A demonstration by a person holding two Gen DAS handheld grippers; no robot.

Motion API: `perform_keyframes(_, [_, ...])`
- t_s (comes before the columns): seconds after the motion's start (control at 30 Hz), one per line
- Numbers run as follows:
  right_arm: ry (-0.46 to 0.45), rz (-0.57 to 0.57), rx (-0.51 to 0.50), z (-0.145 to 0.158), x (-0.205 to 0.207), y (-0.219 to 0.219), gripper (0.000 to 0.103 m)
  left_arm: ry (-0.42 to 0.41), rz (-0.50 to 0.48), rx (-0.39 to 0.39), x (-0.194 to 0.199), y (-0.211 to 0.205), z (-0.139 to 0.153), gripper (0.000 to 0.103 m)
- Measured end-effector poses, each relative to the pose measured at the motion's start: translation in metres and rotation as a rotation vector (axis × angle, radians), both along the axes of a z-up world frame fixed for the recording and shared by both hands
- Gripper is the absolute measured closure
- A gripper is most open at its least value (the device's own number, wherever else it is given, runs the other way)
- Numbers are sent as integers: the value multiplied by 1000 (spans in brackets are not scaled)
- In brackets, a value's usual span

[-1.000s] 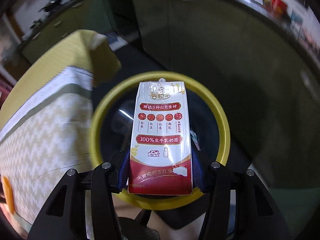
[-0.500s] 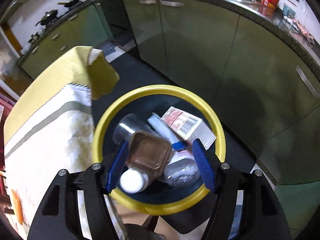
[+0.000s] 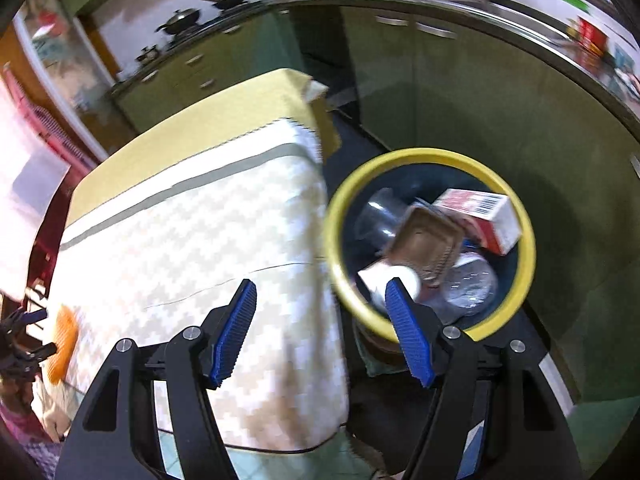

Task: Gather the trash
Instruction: 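Grasp the orange mesh sponge with the left gripper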

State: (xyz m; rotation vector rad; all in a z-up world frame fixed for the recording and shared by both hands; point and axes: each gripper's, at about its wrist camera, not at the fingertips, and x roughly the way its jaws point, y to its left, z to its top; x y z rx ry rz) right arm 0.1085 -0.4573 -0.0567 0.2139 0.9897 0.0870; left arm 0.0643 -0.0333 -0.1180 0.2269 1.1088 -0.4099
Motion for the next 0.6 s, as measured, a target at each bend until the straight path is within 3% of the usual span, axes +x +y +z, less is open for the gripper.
perform_keyframes(0.2, [-20,51,-17,5,-4,30,33,58,-3,-17,4,12,-19,7])
perform_keyframes(0.37, [-17,64,-20,4,-3,39,33,75,8,-31,4,19,-20,31])
perform_keyframes(0.6, [-24,84,-29,6,-3,46,33,84,-24,32,-1,17,-20,32])
